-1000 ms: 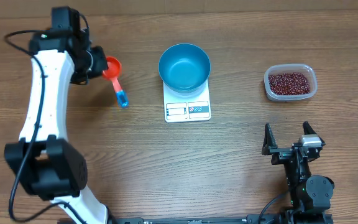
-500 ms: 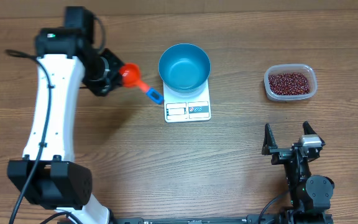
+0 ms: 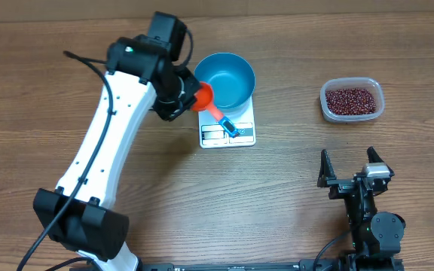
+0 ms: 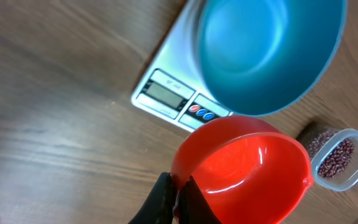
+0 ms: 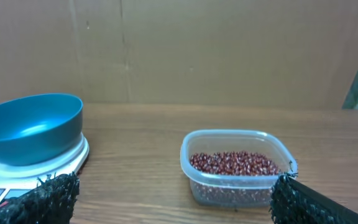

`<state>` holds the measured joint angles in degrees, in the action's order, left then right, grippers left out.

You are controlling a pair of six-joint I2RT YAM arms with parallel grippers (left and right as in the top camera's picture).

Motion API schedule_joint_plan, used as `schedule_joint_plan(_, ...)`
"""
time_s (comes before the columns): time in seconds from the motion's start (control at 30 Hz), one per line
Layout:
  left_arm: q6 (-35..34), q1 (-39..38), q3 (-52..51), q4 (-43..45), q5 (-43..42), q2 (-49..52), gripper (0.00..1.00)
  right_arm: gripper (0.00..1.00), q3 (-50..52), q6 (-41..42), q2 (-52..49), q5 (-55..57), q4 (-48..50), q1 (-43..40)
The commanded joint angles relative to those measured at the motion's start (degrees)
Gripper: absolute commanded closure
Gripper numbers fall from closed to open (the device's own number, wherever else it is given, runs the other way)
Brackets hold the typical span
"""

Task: Scoop item into bowl and weigh 150g on scale
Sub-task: 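Carry the red scoop with the left gripper toward the teal bowl, then move the right gripper to the scoop's blue handle beside the bowl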

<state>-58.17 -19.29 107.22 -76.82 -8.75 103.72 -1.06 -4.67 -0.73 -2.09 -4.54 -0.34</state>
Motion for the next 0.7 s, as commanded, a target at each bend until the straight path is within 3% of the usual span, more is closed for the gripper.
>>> schedule_joint_plan(0.0, -1.20, -1.29, 0.87, 1.07, 2.78, -0.72, 0.96, 0.00, 0.59, 2.71, 0.57, 0.31, 1.07, 0.33)
schedule_joint_plan(0.03, -1.51, -1.38, 0.87, 1.20, 2.78, -0.72, 0.96, 0.00, 0.57, 6.40, 0.57, 0.28, 0.96, 0.33)
schedule_joint_plan(0.07, -1.88, -1.38, 0.87, 1.20, 2.80, -0.72, 0.96, 0.00, 0.55, 15.34, 0.57, -0.42, 0.20, 0.33)
schedule_joint_plan(0.17, -1.88, -1.36, 0.87, 1.22, 3.02, -0.70, 0.96, 0.00, -0.09, 23.65, 0.57, -4.76, -0.13, 0.33)
schedule_joint_plan(0.43, -2.25, -1.36, 0.87, 2.25, 3.02, -0.70, 0.96, 0.00, -11.98, 24.09, -1.62, -5.03, -8.85, -0.61)
schedule_joint_plan(0.67, -3.21, -1.36, 0.87, 3.13, 3.41, -0.70, 0.96, 0.00, -29.62, 23.98, -14.86, -7.28, -20.04, -3.06)
